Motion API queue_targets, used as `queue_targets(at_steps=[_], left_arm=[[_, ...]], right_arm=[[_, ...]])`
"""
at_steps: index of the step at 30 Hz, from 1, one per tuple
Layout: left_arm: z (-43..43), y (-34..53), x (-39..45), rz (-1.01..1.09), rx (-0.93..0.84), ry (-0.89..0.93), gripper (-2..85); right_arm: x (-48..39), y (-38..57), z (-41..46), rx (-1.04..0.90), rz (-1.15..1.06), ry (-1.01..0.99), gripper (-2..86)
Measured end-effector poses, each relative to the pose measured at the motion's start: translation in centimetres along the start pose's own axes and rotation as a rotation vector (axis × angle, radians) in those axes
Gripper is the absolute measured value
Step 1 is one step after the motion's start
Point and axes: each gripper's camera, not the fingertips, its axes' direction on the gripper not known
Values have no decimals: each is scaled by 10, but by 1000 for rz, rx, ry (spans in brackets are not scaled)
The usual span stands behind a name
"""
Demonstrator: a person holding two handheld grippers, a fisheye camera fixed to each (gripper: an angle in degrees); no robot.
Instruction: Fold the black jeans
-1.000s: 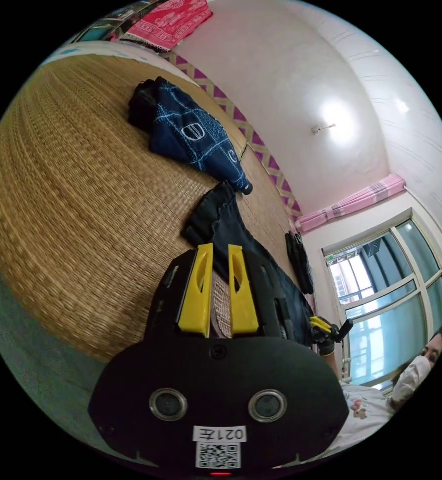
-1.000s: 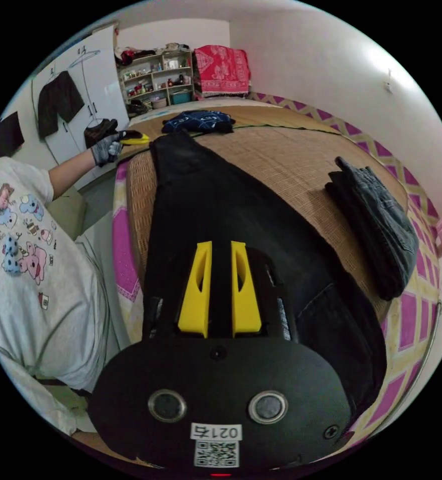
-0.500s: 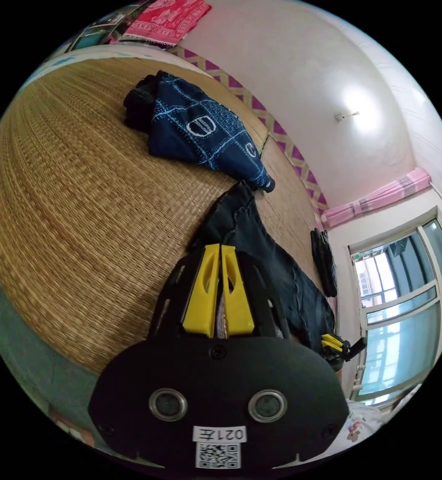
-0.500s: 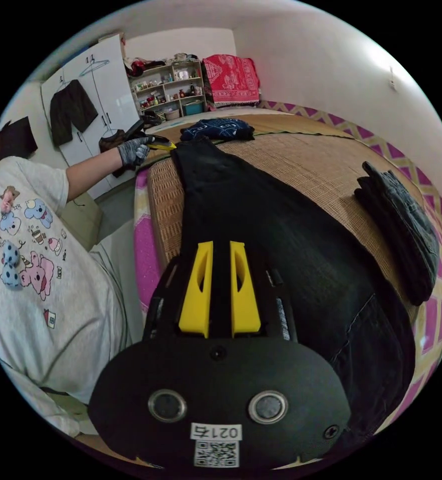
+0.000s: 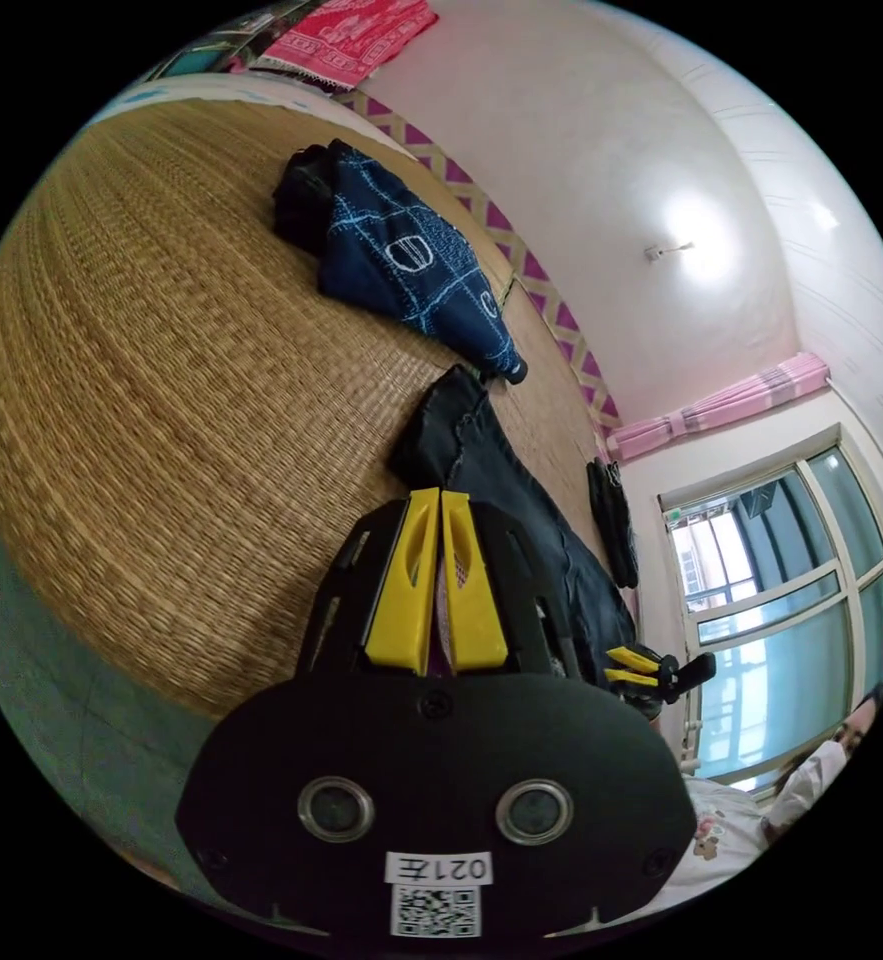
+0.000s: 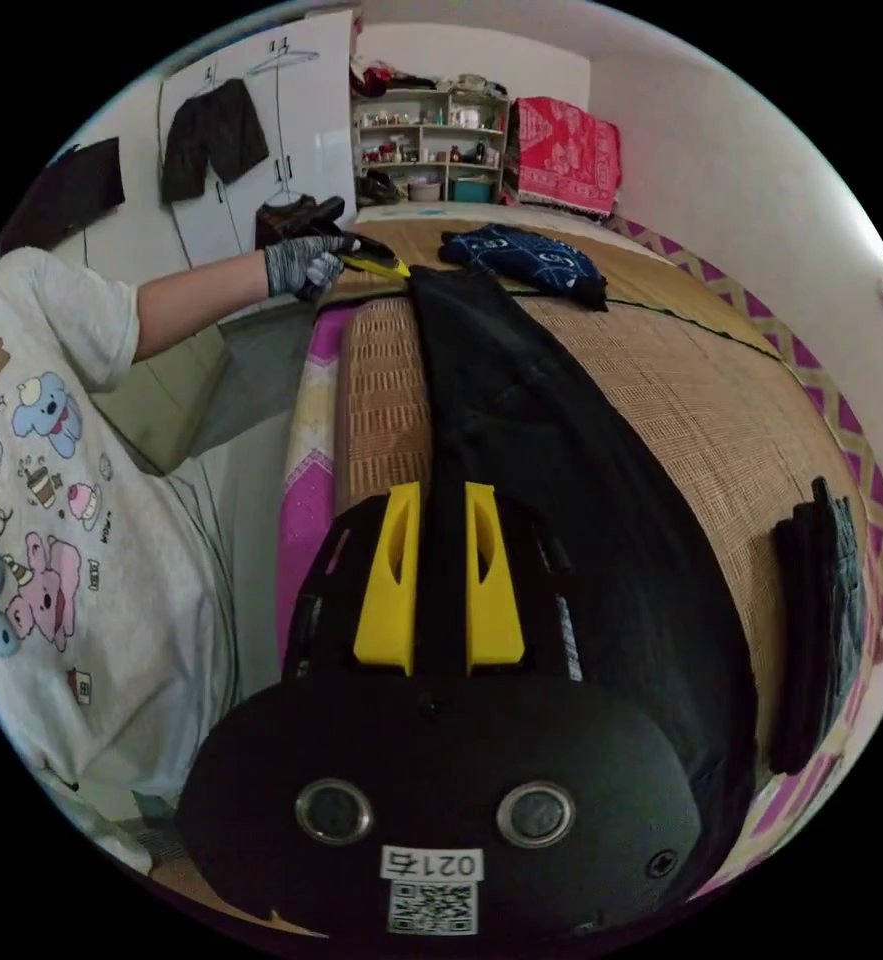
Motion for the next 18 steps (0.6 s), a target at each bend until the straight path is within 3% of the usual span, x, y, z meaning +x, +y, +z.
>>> queue_targets(at_steps=[3,9,14,18], left_arm=[[12,5,0,4,-21,-35,-9],[15,32,2,-65,48,40,2],[33,62,16,-129,13,109,83],[62,78,32,-177,9,64,81]], right_arm=[[-3,8,23,-165,-15,59,42],[12,47,-3,-81,168,-65,44],[15,82,-39,38,269,-70,56],[18,99,-57,93,309,-67,56]])
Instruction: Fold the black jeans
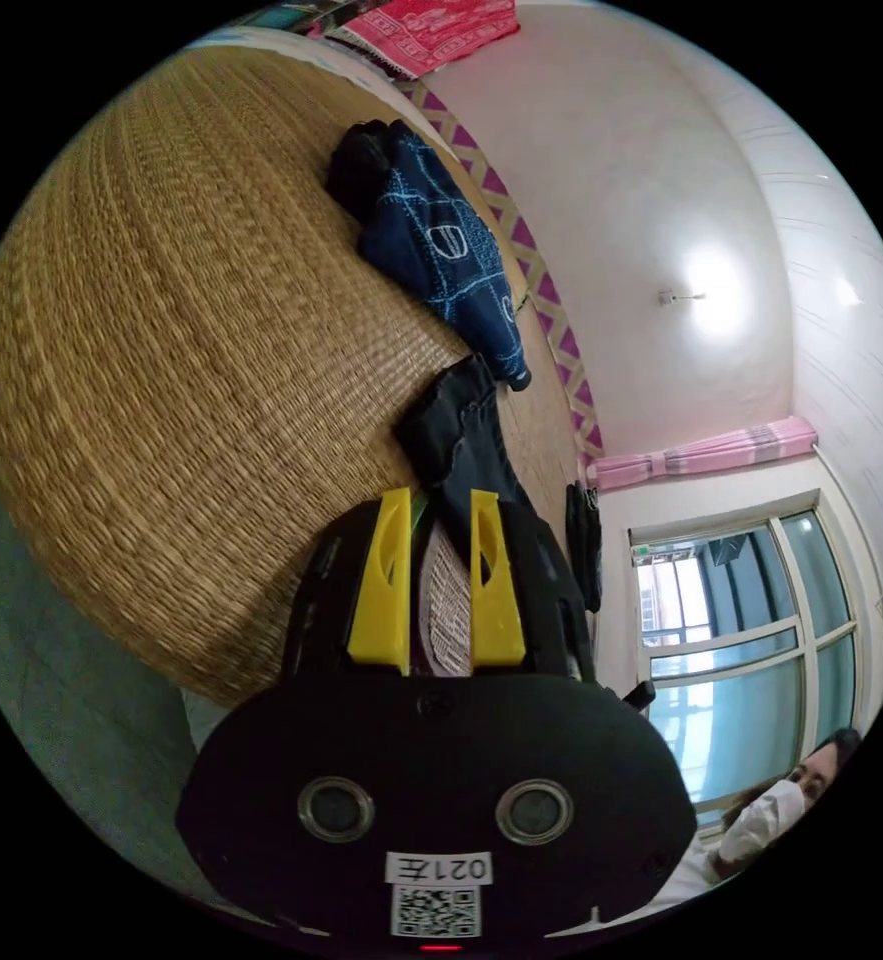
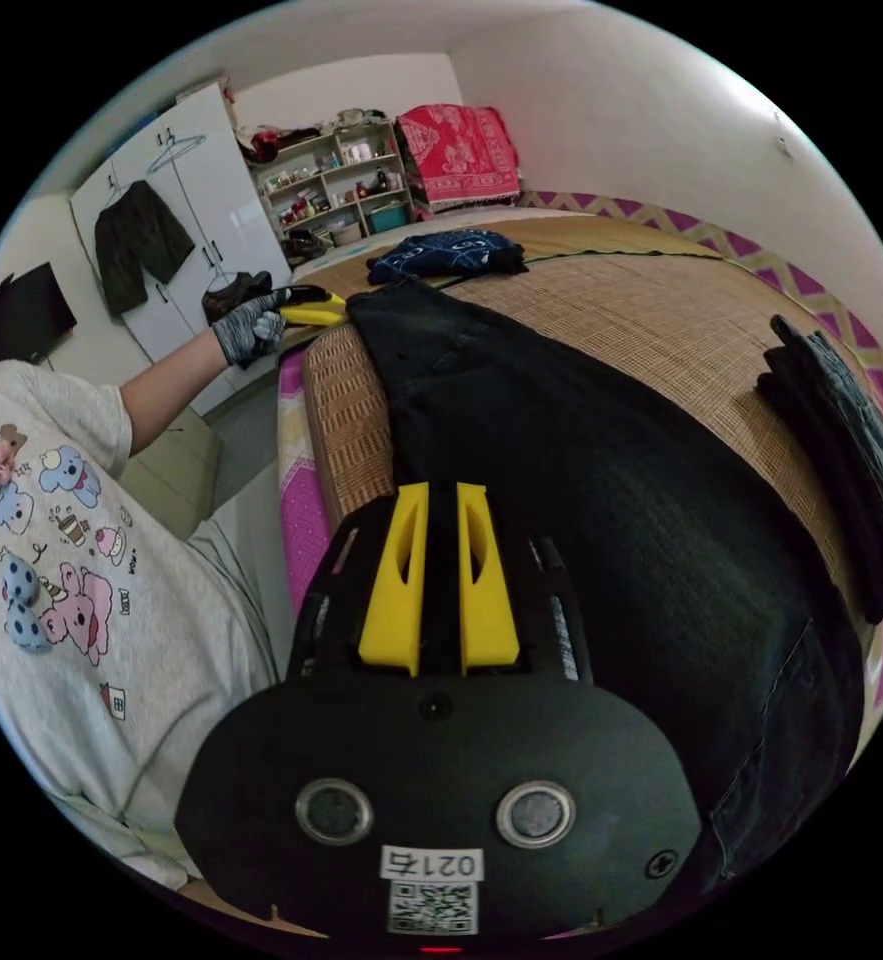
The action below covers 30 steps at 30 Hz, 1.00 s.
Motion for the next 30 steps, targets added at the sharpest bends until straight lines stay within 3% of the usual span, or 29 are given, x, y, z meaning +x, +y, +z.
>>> queue_targets(at_steps=[6,12,20,25,30], left_arm=[[48,30,25,8,41,-13,64],[85,79,67,48,92,99,12],[136,228,321,686,129,-1,-3],[275,399,474,1066,-1,19,-3],[464,531,516,1155,-266,-22,-1]], right_arm=[[6,26,-38,79,45,-27,56],[9,73,-101,204,116,-68,50],[0,176,-224,359,243,113,22],[4,230,-270,427,335,157,14],[11,274,-295,455,415,152,10]])
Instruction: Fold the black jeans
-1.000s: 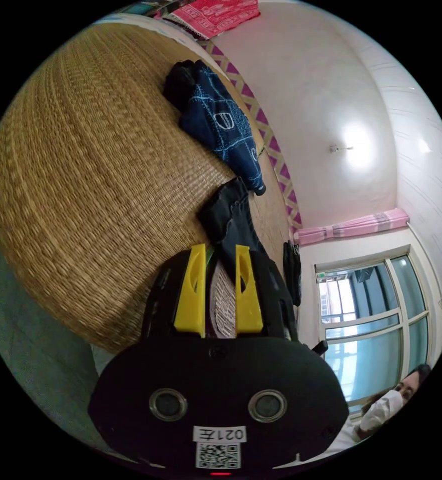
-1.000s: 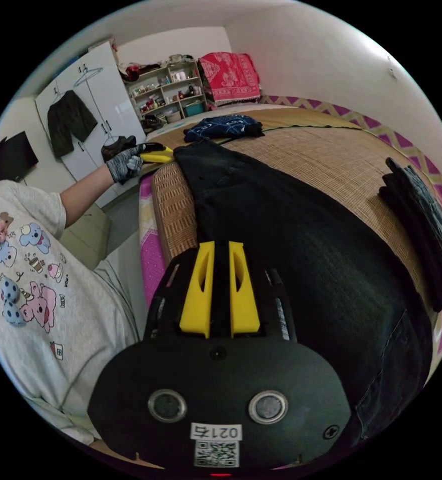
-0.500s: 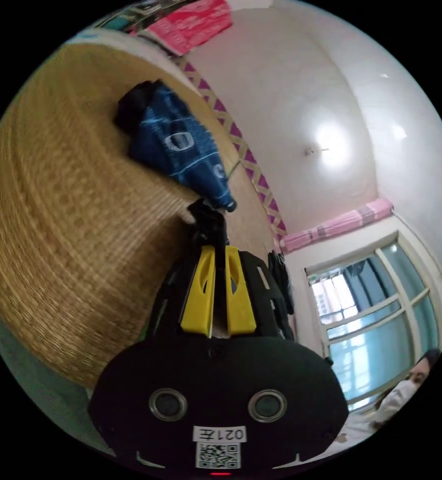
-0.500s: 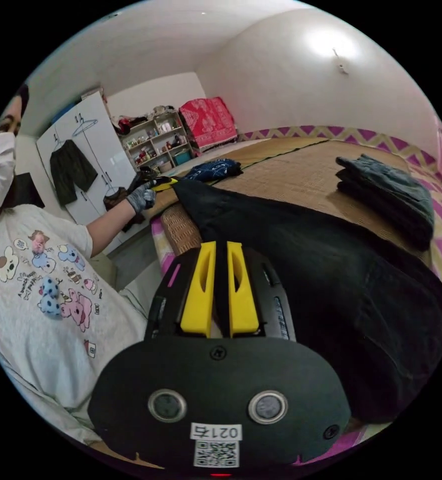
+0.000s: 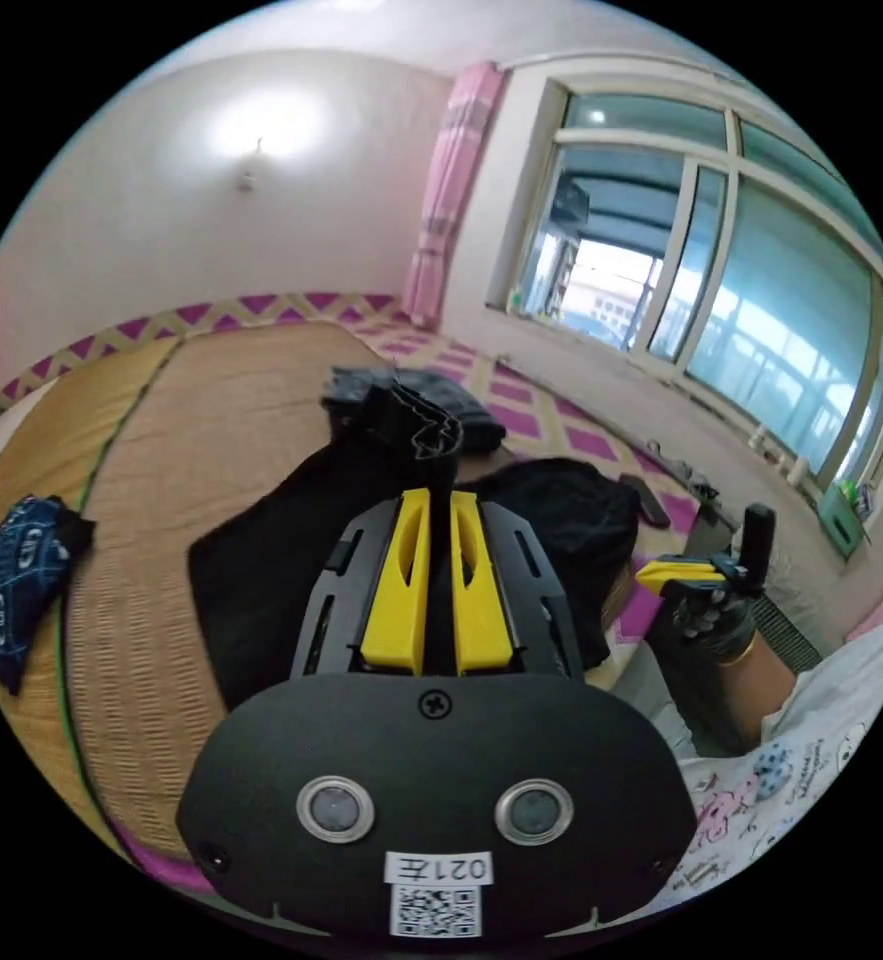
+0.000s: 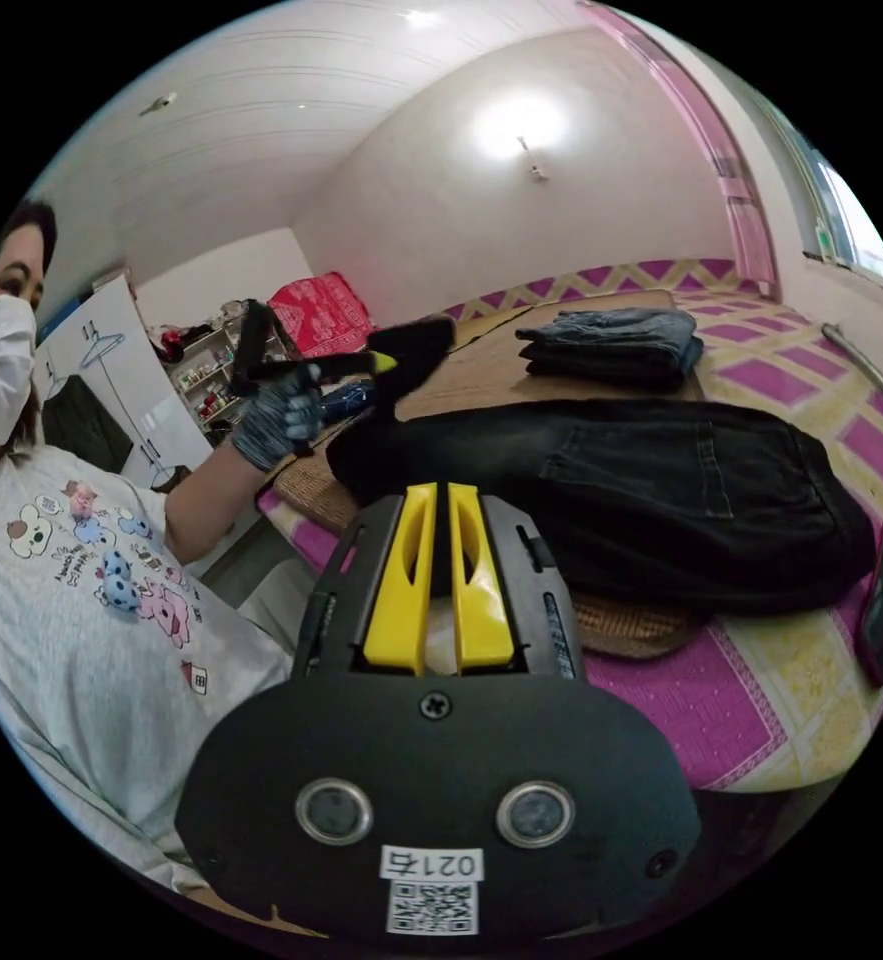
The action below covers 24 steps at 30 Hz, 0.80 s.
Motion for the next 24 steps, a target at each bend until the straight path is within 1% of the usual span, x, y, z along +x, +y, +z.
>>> queue_targets(at_steps=[1,3,4,8,10,12,14,15,17,18,19,20,22,23,24], left_arm=[[56,6,15,-8,-96,11,-1],[117,21,28,-30,-192,25,-1],[131,26,35,-60,-164,74,-2],[135,11,75,-9,-59,27,-2],[154,2,97,12,-36,48,0],[184,2,110,28,-75,47,4],[226,9,118,40,-170,25,11],[254,14,117,23,-251,43,20],[261,12,112,-17,-232,93,35],[262,11,111,-19,-212,143,46],[266,10,112,-1,-210,182,57],[268,10,112,11,-210,207,57],[276,12,111,56,-209,363,47],[277,13,110,66,-202,401,43],[277,15,109,86,-185,441,32]], right_arm=[[5,5,-8,-4,15,3,10],[13,13,-21,-10,34,2,9],[18,17,-30,-13,45,1,8],[39,27,-68,4,79,33,9],[51,27,-84,27,102,49,12],[64,26,-100,57,140,71,17],[85,25,-123,107,219,114,33],[91,25,-130,121,244,129,38],[117,27,-159,186,372,188,62],[124,29,-168,206,414,206,68],[142,33,-184,252,501,230,79],[161,38,-199,292,595,232,90],[192,45,-218,335,712,214,110],[211,49,-227,350,781,210,121],[218,50,-231,355,803,213,127]])
